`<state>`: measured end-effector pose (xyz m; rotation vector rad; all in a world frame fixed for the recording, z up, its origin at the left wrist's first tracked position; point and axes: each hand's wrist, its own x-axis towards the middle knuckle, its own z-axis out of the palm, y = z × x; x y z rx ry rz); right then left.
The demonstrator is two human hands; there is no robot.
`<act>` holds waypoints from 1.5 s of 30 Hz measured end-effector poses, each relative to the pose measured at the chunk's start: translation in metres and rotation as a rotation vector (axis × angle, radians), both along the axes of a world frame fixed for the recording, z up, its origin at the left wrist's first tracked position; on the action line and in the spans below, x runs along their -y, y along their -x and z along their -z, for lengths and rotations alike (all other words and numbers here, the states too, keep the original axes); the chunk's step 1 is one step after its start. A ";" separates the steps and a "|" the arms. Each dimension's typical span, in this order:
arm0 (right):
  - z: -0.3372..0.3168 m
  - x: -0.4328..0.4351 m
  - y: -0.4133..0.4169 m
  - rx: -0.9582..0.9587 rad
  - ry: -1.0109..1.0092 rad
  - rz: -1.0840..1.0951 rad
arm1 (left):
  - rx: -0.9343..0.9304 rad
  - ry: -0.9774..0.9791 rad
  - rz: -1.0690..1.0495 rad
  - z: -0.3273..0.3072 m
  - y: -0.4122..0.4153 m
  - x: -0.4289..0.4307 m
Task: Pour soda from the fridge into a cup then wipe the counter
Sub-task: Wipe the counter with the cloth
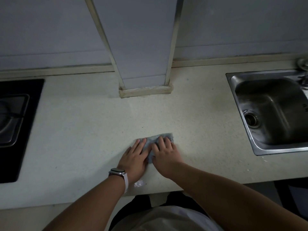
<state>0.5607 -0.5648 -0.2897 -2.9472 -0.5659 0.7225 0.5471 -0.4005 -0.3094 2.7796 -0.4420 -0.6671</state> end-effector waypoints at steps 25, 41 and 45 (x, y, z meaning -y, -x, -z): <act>0.002 -0.100 -0.049 -0.005 0.006 -0.034 | 0.017 0.031 -0.031 0.004 -0.040 -0.096; 0.012 -0.089 -0.168 0.016 -0.042 0.058 | 0.044 0.057 -0.033 0.011 -0.165 -0.084; 0.011 -0.080 -0.181 0.033 -0.094 0.088 | 0.044 0.071 -0.099 0.009 -0.176 -0.067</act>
